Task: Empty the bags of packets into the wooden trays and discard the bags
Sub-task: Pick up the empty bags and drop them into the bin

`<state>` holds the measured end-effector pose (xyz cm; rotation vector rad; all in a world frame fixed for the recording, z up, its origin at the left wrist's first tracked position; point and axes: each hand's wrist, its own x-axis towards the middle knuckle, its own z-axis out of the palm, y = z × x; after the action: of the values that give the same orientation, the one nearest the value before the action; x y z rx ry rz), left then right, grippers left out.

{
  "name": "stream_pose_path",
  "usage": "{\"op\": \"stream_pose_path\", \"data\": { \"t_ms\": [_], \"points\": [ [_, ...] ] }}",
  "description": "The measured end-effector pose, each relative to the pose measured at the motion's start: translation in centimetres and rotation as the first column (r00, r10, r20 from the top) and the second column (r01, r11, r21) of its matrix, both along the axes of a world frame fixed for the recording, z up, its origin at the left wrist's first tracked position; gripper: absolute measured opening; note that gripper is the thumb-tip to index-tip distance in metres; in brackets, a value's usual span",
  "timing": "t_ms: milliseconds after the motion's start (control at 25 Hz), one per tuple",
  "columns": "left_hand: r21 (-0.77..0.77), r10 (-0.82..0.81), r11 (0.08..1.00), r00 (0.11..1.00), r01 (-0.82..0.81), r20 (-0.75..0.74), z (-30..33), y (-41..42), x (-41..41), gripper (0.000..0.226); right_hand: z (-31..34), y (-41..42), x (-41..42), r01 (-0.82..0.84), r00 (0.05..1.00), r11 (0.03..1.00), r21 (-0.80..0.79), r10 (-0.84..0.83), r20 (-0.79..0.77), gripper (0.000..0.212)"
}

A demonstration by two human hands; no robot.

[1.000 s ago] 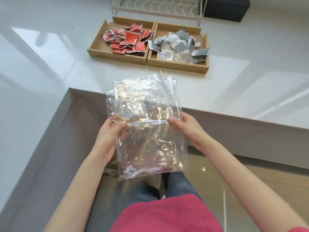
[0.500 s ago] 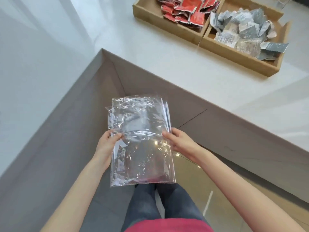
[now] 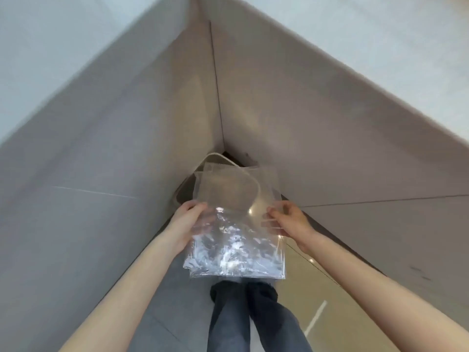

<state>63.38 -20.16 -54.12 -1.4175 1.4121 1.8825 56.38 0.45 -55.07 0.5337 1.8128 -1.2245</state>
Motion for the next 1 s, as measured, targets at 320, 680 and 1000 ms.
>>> {"op": "stream_pose_path", "data": {
  "t_ms": [320,680,1000],
  "points": [
    [-0.175,0.002,0.985,0.995,0.016,0.103,-14.9,-2.4,0.0,0.046,-13.3,-3.6,-2.7,-0.203,0.975,0.979,0.014,0.201,0.090,0.036],
    [-0.313,-0.097,0.936,0.972,0.163,0.216,-21.5,-3.2,1.0,0.044,-19.4,-6.1,-3.7,-0.463,0.861,0.884,0.057,0.435,0.263,0.015],
    [-0.346,-0.340,0.841,0.903,0.417,0.262,-19.4,-3.3,-0.2,0.055,-17.2,-5.8,-4.3,-0.563,0.822,0.808,0.174,0.525,0.221,0.044]
  ]
}}
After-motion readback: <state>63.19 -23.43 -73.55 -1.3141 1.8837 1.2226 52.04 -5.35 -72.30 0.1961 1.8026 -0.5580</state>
